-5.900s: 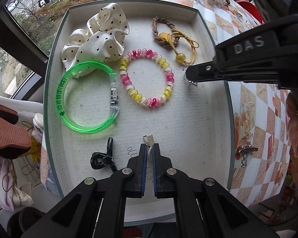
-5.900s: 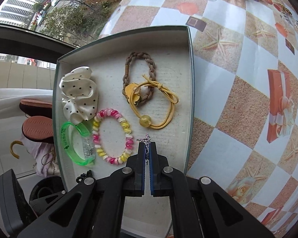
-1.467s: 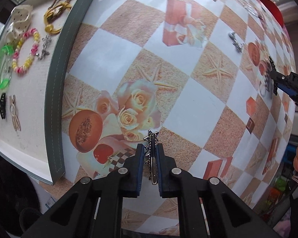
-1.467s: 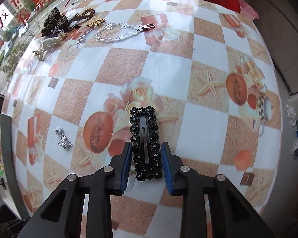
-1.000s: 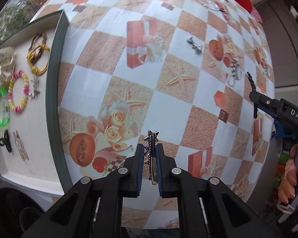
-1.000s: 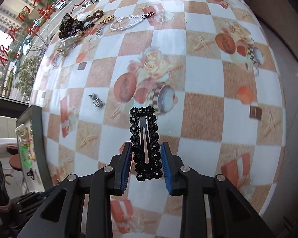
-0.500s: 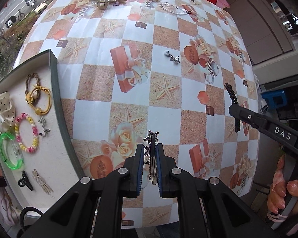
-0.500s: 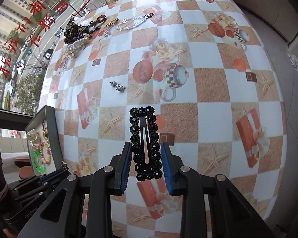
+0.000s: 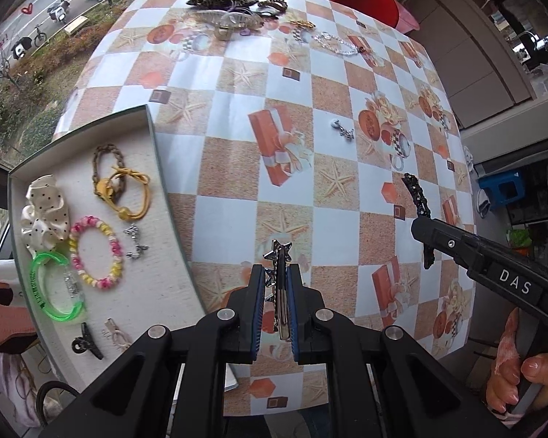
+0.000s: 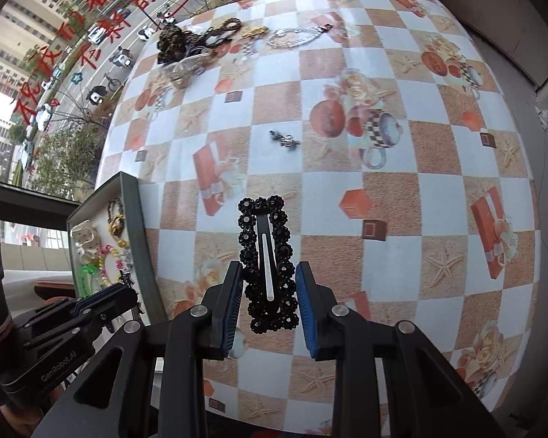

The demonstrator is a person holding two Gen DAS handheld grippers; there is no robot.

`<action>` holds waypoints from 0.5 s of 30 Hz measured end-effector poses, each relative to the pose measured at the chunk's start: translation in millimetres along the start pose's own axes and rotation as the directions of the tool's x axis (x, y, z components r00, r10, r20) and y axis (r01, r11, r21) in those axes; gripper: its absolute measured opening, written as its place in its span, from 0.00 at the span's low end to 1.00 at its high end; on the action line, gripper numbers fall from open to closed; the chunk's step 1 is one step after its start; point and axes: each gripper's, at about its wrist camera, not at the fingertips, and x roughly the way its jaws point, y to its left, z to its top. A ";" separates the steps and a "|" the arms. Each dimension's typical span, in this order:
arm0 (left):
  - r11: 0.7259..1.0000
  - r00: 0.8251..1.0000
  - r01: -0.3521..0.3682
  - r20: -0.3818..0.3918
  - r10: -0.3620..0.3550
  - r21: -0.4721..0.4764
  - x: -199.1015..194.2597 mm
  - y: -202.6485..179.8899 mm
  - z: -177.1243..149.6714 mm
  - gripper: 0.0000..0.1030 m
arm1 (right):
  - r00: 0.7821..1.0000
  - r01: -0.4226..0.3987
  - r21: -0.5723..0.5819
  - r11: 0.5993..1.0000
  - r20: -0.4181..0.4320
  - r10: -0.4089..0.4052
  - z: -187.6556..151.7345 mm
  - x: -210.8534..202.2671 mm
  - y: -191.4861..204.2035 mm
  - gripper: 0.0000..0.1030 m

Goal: Organize jewelry
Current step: 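Carry the silver barrette and black hair clip with both tools over the tray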

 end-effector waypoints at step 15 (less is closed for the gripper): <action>0.992 0.999 -0.019 0.028 0.022 -0.121 -24.1 67.4 -23.5 0.15 | 0.999 -0.043 -0.154 0.987 -0.039 0.037 5.9 9.5 74.9 0.31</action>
